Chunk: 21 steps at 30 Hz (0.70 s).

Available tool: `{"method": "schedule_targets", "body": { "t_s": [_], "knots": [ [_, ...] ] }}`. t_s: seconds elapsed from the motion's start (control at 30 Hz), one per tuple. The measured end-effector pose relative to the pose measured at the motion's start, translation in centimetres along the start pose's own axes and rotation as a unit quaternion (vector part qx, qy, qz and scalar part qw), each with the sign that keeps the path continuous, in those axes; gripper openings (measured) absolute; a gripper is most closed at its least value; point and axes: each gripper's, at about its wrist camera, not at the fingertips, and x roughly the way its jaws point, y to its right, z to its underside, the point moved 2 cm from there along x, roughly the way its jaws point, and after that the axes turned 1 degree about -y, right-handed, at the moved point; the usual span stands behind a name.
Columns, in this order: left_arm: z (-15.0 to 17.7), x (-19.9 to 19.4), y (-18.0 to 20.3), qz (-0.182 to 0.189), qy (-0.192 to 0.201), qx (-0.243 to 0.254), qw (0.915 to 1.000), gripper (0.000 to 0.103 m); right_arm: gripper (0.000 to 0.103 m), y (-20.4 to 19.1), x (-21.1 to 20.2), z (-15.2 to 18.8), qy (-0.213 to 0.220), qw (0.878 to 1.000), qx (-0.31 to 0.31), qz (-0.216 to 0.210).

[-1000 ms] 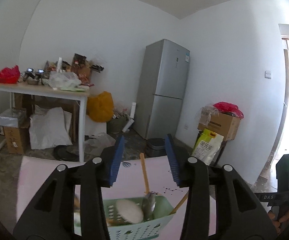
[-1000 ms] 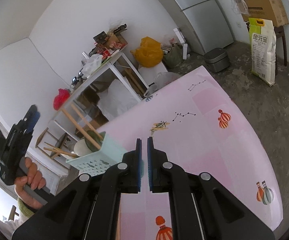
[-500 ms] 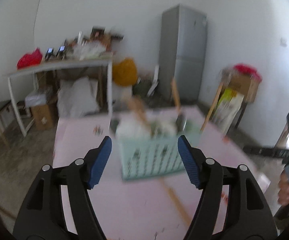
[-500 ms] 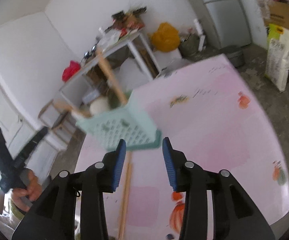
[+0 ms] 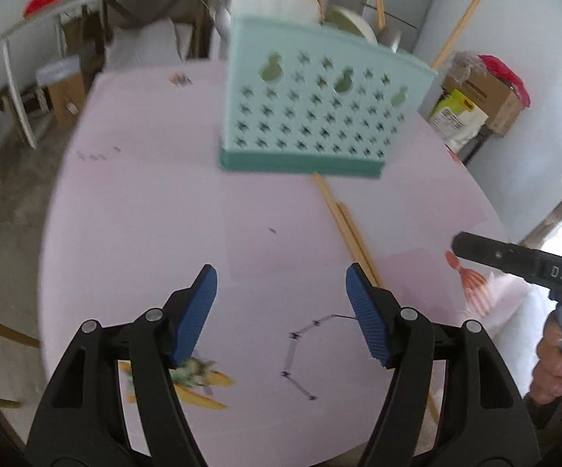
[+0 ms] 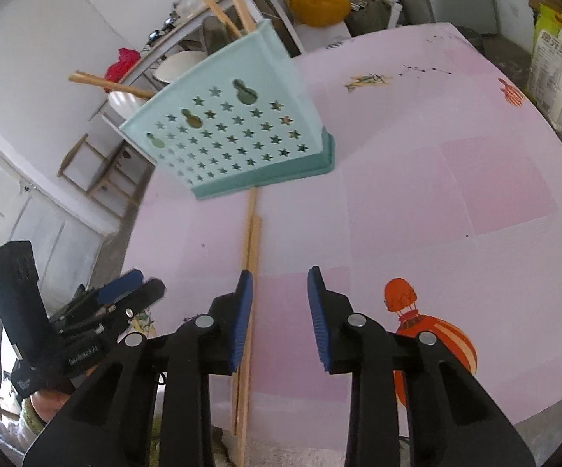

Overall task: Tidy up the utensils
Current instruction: 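Move both grippers down to the last chopsticks beside the holder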

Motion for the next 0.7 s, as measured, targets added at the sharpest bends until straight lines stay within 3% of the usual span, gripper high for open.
{"method": "schedule_targets", "body": {
  "t_s": [0.13,0.27,0.4,0.7],
  "knots": [
    [0.1,1.5,1.5,0.030,-0.013,0.014,0.9994,0.065,0.029,0.7,-0.5,-0.4,0.010,1.000,0.015,0.008],
    [0.3,2.7,3.4,0.038,-0.025,0.028,0.9986,0.065,0.029,1.2,-0.7,-0.6,0.012,0.999,0.027,0.010],
    [0.5,3.5,4.5,0.031,-0.034,0.039,0.9982,0.065,0.029,1.3,-0.3,-0.4,0.007,0.999,0.029,0.011],
    [0.8,4.6,5.4,-0.023,-0.031,0.080,0.9961,0.065,0.029,1.3,-0.1,-0.5,0.009,0.999,0.032,0.011]
  ]
}}
